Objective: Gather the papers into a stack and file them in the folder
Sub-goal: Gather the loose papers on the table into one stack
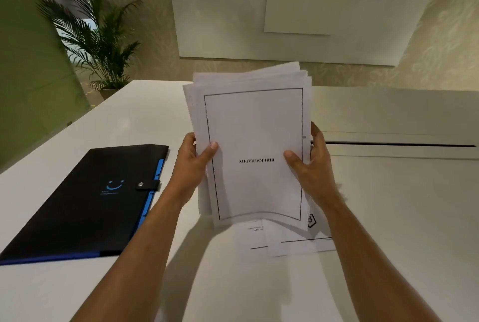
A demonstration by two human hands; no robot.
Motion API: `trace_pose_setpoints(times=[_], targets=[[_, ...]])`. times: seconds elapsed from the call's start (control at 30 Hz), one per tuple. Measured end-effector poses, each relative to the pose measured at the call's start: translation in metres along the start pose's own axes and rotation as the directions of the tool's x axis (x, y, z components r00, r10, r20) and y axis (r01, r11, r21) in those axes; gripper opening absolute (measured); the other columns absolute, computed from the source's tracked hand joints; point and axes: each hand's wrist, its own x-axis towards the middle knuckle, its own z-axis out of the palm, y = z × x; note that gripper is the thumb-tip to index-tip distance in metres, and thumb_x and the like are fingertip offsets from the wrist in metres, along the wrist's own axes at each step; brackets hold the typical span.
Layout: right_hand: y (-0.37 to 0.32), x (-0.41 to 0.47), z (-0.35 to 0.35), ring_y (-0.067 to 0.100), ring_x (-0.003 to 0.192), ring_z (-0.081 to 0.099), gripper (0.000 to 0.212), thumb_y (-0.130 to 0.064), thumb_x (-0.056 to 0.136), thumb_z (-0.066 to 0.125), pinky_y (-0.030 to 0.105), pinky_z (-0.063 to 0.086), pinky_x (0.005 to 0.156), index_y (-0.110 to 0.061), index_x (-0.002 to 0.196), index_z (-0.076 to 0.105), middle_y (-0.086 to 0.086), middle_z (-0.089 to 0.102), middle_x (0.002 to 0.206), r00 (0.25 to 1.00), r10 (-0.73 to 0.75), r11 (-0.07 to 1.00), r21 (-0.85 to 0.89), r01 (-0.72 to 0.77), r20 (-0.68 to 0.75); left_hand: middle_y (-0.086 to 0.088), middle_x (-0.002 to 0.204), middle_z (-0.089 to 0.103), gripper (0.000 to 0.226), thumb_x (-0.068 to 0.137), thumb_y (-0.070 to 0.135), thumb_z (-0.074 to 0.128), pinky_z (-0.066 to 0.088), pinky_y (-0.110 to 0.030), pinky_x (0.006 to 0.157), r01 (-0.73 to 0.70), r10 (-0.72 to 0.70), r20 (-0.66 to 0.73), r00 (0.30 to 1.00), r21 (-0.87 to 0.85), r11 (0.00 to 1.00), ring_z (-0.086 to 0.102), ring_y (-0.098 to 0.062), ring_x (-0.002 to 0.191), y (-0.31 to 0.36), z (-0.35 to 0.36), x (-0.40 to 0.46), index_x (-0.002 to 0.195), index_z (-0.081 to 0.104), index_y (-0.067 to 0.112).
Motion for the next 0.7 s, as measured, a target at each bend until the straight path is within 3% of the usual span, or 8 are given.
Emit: trace_pose_setpoints(times=[0.1,0.23,0.33,0.47,0.57,0.7], targets=[[-0.011,0.009,0.005,-0.008,0.096,0.063,0.050,-0.004,0.088,0.067,0.011,0.051,0.077,-0.011,0.131,0.041,-0.010,0.059,0.113,0.995,-0.072,0.996,-0.057,0.068,-0.062,-0.003,0.124,0.058,0.029,0.094,0.024,0.055,0.054,-0.039,0.092,-0.159,0.162,-0.068,0.984,0.046,0.986,0.060,-0.020,0.113,0.011,0.009,-0.001,0.121,0.043,0.020],[-0.014,0.009,0.003,-0.001,0.104,0.062,0.044,-0.017,0.088,0.068,0.020,0.053,0.087,-0.023,0.123,0.042,-0.015,0.059,0.113,0.996,-0.066,0.997,-0.054,0.063,-0.054,0.006,0.110,0.057,0.021,0.096,0.024,0.053,0.058,-0.028,0.081,-0.273,0.280,-0.095,0.955,0.076,0.959,0.062,-0.018,0.103,0.014,0.016,-0.005,0.113,0.041,0.025],[-0.009,-0.001,0.004,0.002,0.106,0.061,0.051,-0.024,0.081,0.069,0.022,0.055,0.084,-0.030,0.123,0.040,-0.010,0.059,0.117,1.000,-0.003,1.000,0.009,0.003,-0.020,0.008,0.107,0.058,0.021,0.089,0.035,0.055,0.058,-0.024,0.073,-0.288,0.296,-0.097,0.950,0.089,0.953,0.064,-0.015,0.097,0.010,0.015,-0.007,0.105,0.043,0.035],[-0.003,-0.007,0.014,0.001,0.090,0.064,0.047,-0.016,0.073,0.065,0.020,0.055,0.072,-0.029,0.112,0.044,-0.001,0.060,0.108,0.994,0.065,0.987,0.152,-0.052,-0.084,0.003,0.112,0.060,0.027,0.086,0.037,0.056,0.059,-0.028,0.077,-0.255,0.259,-0.110,0.960,0.047,0.966,0.064,-0.018,0.101,0.008,0.021,-0.005,0.110,0.045,0.031],[-0.002,-0.010,0.025,0.015,0.093,0.065,0.047,-0.012,0.070,0.063,0.027,0.056,0.076,-0.032,0.109,0.047,0.003,0.063,0.106,0.988,0.092,0.983,0.171,-0.070,-0.123,0.004,0.109,0.061,0.020,0.090,0.028,0.058,0.059,-0.032,0.077,-0.252,0.253,-0.148,0.956,0.025,0.967,0.065,-0.018,0.098,0.008,0.031,-0.006,0.108,0.048,0.031],[-0.002,-0.010,0.025,0.014,0.083,0.063,0.043,-0.009,0.068,0.059,0.024,0.053,0.069,-0.026,0.106,0.049,0.005,0.063,0.098,0.981,0.096,0.974,0.217,-0.057,-0.171,0.006,0.107,0.060,0.023,0.093,0.016,0.058,0.060,-0.029,0.075,-0.244,0.249,-0.219,0.943,0.051,0.968,0.064,-0.019,0.096,0.007,0.033,-0.007,0.111,0.047,0.024]])
